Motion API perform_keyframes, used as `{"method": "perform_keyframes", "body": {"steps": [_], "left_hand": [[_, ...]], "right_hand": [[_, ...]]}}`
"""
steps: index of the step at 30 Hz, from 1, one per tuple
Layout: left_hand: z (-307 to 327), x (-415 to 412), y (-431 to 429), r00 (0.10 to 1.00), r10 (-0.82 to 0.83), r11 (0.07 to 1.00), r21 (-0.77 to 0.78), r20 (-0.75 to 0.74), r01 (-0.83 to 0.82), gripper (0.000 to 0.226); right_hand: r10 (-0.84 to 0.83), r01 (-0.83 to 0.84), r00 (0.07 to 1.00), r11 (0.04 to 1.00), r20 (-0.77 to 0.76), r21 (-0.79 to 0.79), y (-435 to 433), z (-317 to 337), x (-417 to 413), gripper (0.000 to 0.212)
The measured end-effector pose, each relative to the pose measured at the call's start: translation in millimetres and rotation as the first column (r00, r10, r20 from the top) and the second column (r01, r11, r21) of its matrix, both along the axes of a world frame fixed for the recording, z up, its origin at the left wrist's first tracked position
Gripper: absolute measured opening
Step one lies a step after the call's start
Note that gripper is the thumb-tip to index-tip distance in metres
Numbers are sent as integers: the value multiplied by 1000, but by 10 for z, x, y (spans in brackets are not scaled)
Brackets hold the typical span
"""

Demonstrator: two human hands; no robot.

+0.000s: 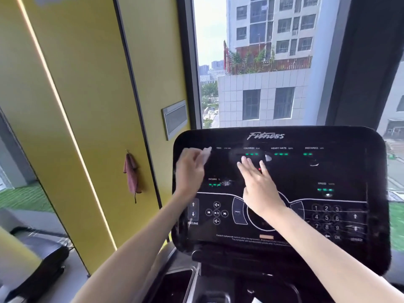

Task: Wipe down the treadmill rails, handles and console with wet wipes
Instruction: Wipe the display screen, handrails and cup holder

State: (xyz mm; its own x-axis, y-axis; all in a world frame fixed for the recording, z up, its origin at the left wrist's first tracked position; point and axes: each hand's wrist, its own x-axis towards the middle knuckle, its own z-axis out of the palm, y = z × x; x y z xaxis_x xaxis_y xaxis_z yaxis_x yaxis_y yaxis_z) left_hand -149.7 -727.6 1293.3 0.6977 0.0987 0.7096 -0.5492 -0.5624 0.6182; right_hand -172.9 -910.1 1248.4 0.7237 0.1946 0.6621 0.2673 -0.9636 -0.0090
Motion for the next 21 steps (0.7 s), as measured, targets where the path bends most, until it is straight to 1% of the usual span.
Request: {"method": "perform_keyframes", "body": {"steps": [1,2,3,5,7,9,11,13,14,15,16,17,18,19,21], "left_hand": [[46,9,108,995,99,989,-107,-13,-100,12],[80,37,203,982,184,966,-177,-45,-190,13],[80,89,256,961,262,944,-185,-87,-274,16],[-14,177,240,920,353,921,-108,-169,-373,20],[-185,208,79,924,337,931,-79,-183,-355,21],[-346,163,-161,941,312,947,-33,-131,-319,19],[-448,89,-434,957,265,964,30,-115,-264,19],[-502,8,-691,980,148,988,71,-135,-139,20],[-500,-40,-792,987,56,997,63,-153,-46,21],[-460,-103,-850,983,-42,999,22,-177,47,22],[-409,-152,-861,977,-111,993,-46,-181,105,23],[-339,-194,-821,975,-137,985,-129,-172,116,24],[-272,-203,-728,980,-124,975,-205,-158,90,24],[-202,-194,-592,986,-70,964,-264,-152,28,24],[-123,-108,-235,983,107,939,-310,-152,-150,24]], "right_hand": [[6,-6,1000,1000,-23,3,-2,6,-8,76],[13,-13,999,1000,-38,7,-3,12,-22,75],[26,-25,999,1000,-36,17,0,17,-31,75],[36,-35,999,999,-35,29,15,9,-53,74],[21,-20,1000,998,-13,56,10,-48,-90,76],[8,-8,1000,994,2,108,-2,-152,-148,78],[17,-20,1000,987,17,159,-13,-266,-216,79],[25,-31,999,979,34,202,-26,-358,-281,79],[20,-28,999,977,39,210,-37,-391,-309,80],[14,-22,999,978,38,209,-50,-415,-335,80],[8,-15,999,979,32,206,-67,-428,-354,82],[4,-9,1000,980,24,201,-93,-428,-369,83],[0,-4,1000,980,21,198,-129,-423,-375,83],[-7,3,1000,981,22,196,-173,-419,-372,82],[-38,33,999,980,23,198,-245,-416,-362,78]]}}
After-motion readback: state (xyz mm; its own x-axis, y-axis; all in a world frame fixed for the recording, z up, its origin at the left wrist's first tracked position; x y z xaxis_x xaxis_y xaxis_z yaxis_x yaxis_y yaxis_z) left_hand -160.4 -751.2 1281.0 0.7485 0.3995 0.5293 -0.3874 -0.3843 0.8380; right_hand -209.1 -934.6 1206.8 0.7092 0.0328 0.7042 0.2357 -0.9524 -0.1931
